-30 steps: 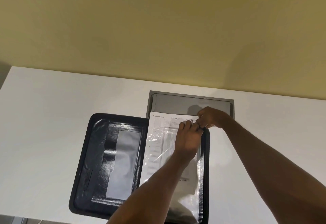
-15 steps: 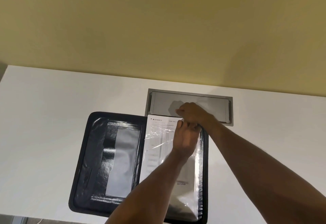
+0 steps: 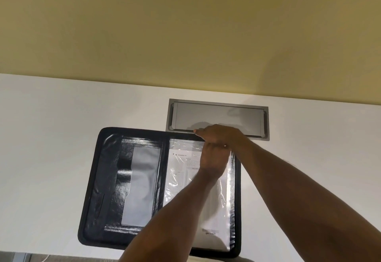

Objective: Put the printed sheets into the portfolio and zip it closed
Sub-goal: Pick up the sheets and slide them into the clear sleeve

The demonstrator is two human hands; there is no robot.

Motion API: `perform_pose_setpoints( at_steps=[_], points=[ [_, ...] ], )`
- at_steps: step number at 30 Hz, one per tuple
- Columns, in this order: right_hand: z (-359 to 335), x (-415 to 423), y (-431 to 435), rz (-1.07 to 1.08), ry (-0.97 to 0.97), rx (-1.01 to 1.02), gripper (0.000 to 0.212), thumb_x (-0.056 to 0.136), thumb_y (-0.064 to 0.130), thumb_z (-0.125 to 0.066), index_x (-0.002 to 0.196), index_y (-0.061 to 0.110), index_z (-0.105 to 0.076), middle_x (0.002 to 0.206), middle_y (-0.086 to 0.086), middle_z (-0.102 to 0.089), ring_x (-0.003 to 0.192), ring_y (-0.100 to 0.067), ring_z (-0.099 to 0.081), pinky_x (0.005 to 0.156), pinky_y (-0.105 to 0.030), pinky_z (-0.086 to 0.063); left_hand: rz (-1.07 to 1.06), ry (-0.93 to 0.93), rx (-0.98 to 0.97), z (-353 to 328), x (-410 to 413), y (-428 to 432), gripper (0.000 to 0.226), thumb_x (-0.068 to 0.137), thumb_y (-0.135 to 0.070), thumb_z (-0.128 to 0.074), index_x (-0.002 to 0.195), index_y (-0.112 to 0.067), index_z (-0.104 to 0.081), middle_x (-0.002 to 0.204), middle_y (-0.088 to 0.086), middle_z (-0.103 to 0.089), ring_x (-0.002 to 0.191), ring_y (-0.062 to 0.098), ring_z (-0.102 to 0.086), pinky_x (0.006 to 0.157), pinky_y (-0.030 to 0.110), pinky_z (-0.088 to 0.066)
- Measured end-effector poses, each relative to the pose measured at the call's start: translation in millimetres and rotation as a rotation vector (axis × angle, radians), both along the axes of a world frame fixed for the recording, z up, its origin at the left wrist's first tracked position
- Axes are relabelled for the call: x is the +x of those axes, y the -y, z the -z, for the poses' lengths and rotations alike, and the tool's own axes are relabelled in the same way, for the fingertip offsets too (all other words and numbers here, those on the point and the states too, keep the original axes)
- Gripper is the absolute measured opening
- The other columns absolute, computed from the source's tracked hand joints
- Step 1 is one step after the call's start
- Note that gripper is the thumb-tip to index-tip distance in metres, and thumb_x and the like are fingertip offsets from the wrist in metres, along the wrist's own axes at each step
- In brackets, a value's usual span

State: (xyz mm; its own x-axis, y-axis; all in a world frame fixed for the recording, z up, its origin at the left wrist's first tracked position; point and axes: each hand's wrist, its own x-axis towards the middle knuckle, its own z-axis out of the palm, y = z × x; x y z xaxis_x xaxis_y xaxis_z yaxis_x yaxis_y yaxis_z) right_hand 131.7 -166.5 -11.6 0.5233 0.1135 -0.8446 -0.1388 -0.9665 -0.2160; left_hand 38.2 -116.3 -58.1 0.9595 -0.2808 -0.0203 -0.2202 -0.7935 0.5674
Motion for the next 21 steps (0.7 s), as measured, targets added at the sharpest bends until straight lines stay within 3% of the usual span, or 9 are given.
perform_pose_setpoints(
  at_steps=[4,6,8,13,17,21],
  points=[
    [1.2,-3.0,9.8,0.326,-0.097,0.088,0.073,0.091,0.076,-0.035,0.134,0.022,-0.061,0.135,-0.01,-0.066,0.124,-0.034,-0.062,0.116,-0.054,-0.036,0.158,0.173,0.212,4.8,-8.1,-12.2,0.03,0.097,-0.022,-0.069,0.127,-0.022,-0.074,0.128,0.003,-0.075,0.12,0.026,-0.069,0.109,0.042,-0.048],
    [0.6,-7.0,20.4,0.368,-0.151,0.245,0.063,0.099,0.068,-0.032,0.133,0.023,-0.06,0.123,-0.014,-0.072,0.112,-0.029,-0.069,0.114,-0.053,-0.041,0.21,0.163,0.18,2.7,-12.9,-28.1,0.033,0.105,-0.033,-0.054,0.134,-0.023,-0.066,0.139,0.003,-0.066,0.128,0.025,-0.059,0.106,0.044,-0.044],
    [-0.2,-15.2,32.6,0.295,-0.115,0.313,0.061,0.105,0.06,-0.025,0.133,0.018,-0.059,0.126,-0.016,-0.07,0.115,-0.029,-0.067,0.115,-0.051,-0.041,0.261,0.138,0.208,0.9,-19.5,-51.4,0.037,0.106,-0.035,-0.044,0.139,-0.023,-0.056,0.14,0.005,-0.06,0.127,0.025,-0.056,0.105,0.046,-0.043],
    [4.5,-53.2,51.7,-0.046,0.16,0.092,0.045,0.104,0.045,-0.047,0.125,0.009,-0.062,0.13,-0.012,-0.065,0.124,-0.032,-0.06,0.107,-0.046,-0.044,0.316,0.109,0.359,0.4,-38.0,-111.6,0.042,0.103,-0.035,-0.042,0.142,-0.024,-0.049,0.148,0.007,-0.053,0.133,0.029,-0.052,0.108,0.051,-0.04],
    [5.1,-83.3,57.8,-0.045,0.308,0.017,0.035,0.1,0.032,-0.053,0.127,0.012,-0.057,0.13,-0.007,-0.063,0.129,-0.03,-0.055,0.112,-0.048,-0.038,0.364,0.019,0.381,-6.5,-53.7,-133.3,0.043,0.105,-0.038,-0.044,0.146,-0.025,-0.051,0.158,0.005,-0.045,0.143,0.028,-0.044,0.118,0.049,-0.034],
    [3.0,-128.2,52.8,0.112,0.641,0.093,0.05,0.093,0.023,-0.064,0.141,0.014,-0.051,0.144,-0.007,-0.056,0.139,-0.029,-0.047,0.115,-0.045,-0.031,0.322,-0.092,0.403,-11.7,-69.2,-139.8,0.05,0.108,-0.044,-0.037,0.155,-0.028,-0.042,0.169,0.001,-0.03,0.156,0.023,-0.025,0.127,0.048,-0.019]
  ],
)
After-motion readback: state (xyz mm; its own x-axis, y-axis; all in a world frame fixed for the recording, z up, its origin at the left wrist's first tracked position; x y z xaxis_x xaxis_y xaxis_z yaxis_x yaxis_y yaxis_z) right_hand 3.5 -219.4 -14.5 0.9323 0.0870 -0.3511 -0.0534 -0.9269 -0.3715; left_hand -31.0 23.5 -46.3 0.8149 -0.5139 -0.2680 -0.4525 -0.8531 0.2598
